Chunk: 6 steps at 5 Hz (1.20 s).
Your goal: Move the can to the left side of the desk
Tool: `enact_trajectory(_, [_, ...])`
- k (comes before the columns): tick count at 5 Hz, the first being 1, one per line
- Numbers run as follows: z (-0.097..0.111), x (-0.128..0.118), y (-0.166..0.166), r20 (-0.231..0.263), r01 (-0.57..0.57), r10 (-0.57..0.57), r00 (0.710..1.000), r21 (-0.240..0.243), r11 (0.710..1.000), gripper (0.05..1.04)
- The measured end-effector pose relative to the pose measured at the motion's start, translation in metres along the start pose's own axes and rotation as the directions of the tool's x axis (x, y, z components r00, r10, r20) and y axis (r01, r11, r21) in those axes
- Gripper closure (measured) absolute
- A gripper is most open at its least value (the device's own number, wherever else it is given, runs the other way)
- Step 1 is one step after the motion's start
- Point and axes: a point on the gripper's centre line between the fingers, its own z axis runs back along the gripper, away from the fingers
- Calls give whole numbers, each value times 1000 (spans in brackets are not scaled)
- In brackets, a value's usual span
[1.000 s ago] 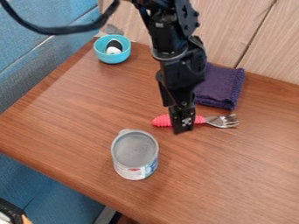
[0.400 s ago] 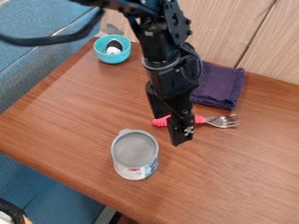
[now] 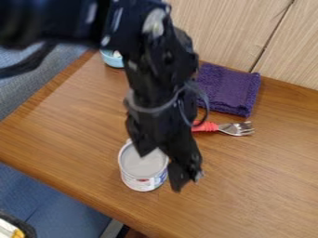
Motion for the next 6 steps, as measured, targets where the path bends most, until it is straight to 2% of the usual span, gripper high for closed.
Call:
enact_trajectory(2, [-11, -43, -4, -115, -199, 202, 973, 37, 979, 84])
enact_trajectory(3, [-26, -61, 3, -136, -283, 288, 948, 52, 958, 84])
enact_trajectory(4, [-41, -73, 10, -121, -346, 351, 929, 63, 936, 84])
enact_trajectory(5, [-56, -71, 20, -103, -353, 357, 928, 60, 934, 84])
enact_trajectory(6, [-62, -58, 26, -71, -363, 365, 928, 33, 931, 84])
